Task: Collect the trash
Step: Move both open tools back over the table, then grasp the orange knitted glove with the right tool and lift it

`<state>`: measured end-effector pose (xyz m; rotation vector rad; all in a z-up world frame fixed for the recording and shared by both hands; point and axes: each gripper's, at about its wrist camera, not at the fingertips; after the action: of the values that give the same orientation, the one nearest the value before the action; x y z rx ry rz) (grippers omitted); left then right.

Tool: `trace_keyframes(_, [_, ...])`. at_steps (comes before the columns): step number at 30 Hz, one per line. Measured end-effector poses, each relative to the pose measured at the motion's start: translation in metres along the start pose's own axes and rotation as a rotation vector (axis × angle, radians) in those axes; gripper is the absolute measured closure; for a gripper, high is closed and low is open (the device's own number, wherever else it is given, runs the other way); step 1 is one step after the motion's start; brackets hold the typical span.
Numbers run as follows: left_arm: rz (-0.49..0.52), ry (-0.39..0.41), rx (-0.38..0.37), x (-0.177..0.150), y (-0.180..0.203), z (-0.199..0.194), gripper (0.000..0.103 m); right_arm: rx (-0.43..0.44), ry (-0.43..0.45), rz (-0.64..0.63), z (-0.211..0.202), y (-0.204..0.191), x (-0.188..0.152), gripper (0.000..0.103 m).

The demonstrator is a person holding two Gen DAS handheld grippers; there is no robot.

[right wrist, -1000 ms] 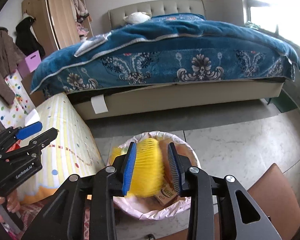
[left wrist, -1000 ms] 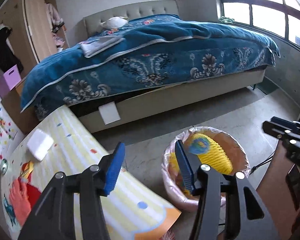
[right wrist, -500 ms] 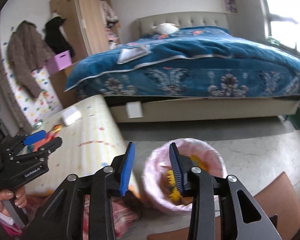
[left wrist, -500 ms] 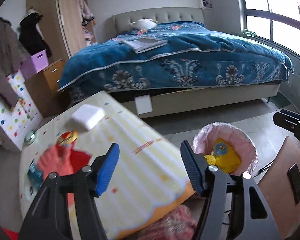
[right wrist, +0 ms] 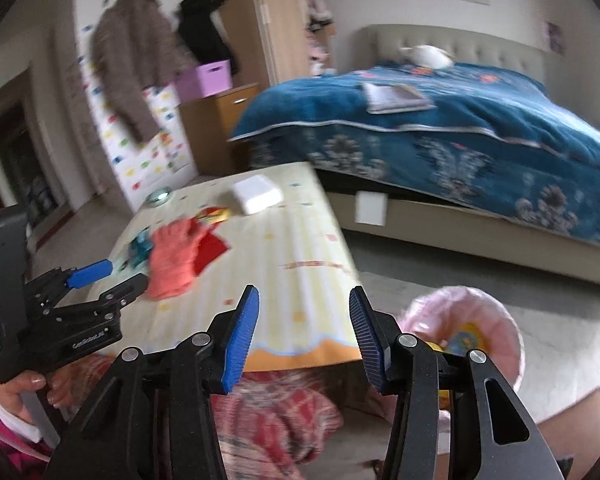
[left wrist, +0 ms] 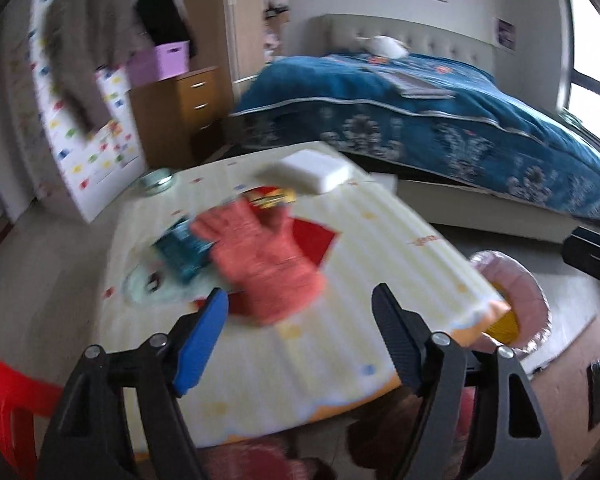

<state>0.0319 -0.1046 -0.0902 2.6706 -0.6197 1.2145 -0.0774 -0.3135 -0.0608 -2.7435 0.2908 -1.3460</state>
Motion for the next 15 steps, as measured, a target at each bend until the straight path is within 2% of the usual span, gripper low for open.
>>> trace_keyframes(3, [-0.051,-0.009,0.042,-0.008,-0.025,0.0,0.028,0.033,-0.013,-0.049,0.012,-0.026,0.004,0.052])
trace_keyframes(5, [-0.09,-0.011,0.08,-0.013,-0.044,-0.003,0.021,0.048,-0.023,-0.081,0.02,-0.04,0.007,0.044])
trace_keyframes(7, [-0.114,-0.002,0.11,-0.015,-0.059,-0.006,0.016,0.063,-0.032,-0.108,0.028,-0.055,0.009,0.042])
trace_keyframes(11, [-0.151,0.005,0.207,-0.015,-0.088,-0.008,0.015,0.107,-0.059,-0.159,0.052,-0.084,0.015,0.041])
trace_keyframes(15, [-0.182,-0.009,0.265,-0.016,-0.112,-0.002,0.015,0.144,-0.095,-0.221,0.084,-0.115,0.02,0.041])
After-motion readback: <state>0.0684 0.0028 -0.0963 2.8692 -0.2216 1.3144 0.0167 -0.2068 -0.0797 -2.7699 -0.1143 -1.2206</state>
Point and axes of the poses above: each gripper's, at about its wrist camera, not at the fingertips, and z roughly the way its jaws point, y to its right, x to its top
